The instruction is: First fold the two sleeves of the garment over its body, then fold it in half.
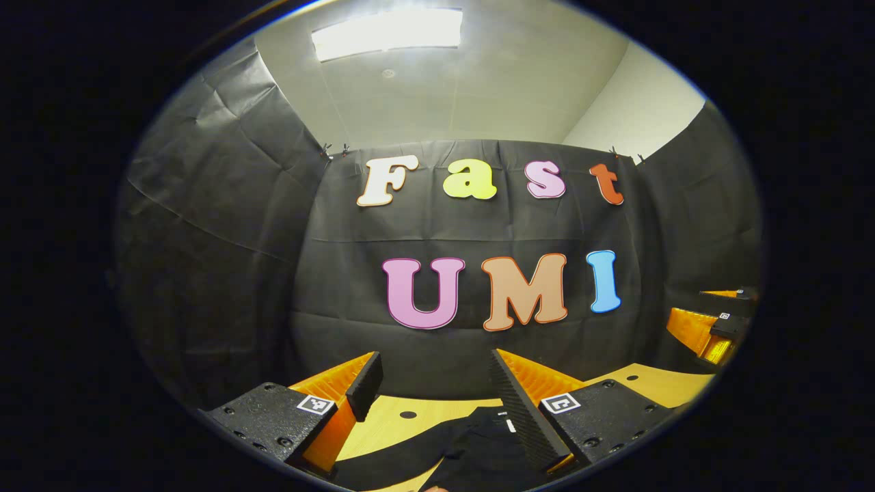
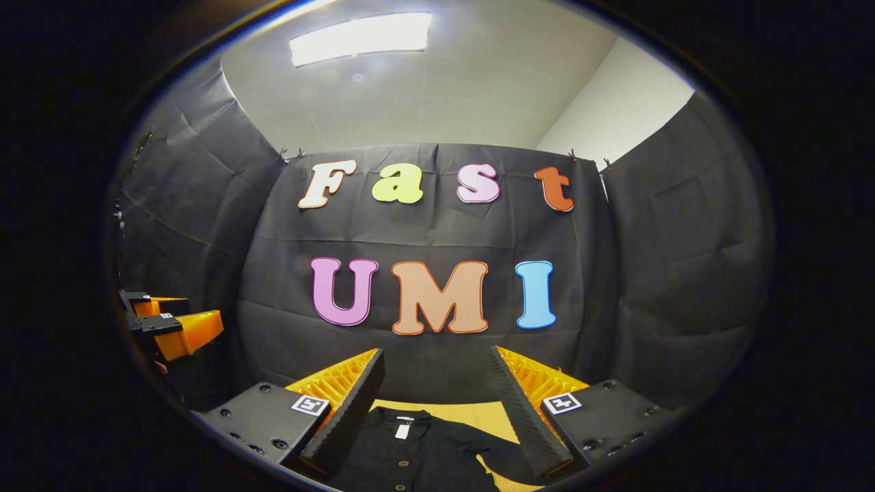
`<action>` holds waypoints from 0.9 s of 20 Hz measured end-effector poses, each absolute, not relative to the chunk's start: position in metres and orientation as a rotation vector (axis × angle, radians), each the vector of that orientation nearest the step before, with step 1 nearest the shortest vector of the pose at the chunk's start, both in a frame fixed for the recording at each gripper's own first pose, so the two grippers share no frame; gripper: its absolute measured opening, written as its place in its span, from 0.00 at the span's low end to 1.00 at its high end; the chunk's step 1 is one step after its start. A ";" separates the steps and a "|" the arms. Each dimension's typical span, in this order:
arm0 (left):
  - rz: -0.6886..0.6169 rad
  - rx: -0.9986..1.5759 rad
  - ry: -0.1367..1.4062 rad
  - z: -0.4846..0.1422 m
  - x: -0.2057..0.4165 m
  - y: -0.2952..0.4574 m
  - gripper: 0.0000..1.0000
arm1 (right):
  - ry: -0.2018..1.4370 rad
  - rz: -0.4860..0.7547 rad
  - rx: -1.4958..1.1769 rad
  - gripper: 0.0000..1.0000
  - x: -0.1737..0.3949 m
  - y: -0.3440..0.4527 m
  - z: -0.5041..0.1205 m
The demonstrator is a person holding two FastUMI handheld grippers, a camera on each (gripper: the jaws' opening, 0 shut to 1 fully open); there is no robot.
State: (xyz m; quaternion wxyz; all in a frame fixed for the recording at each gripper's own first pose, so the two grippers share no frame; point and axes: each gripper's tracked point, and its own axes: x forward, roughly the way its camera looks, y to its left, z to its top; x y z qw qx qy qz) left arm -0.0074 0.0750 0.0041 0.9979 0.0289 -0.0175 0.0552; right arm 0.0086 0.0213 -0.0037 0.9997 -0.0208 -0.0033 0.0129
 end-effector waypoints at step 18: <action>0.108 0.088 -0.052 0.004 0.000 0.069 0.94 | -0.011 0.021 -0.034 0.97 0.012 0.016 -0.004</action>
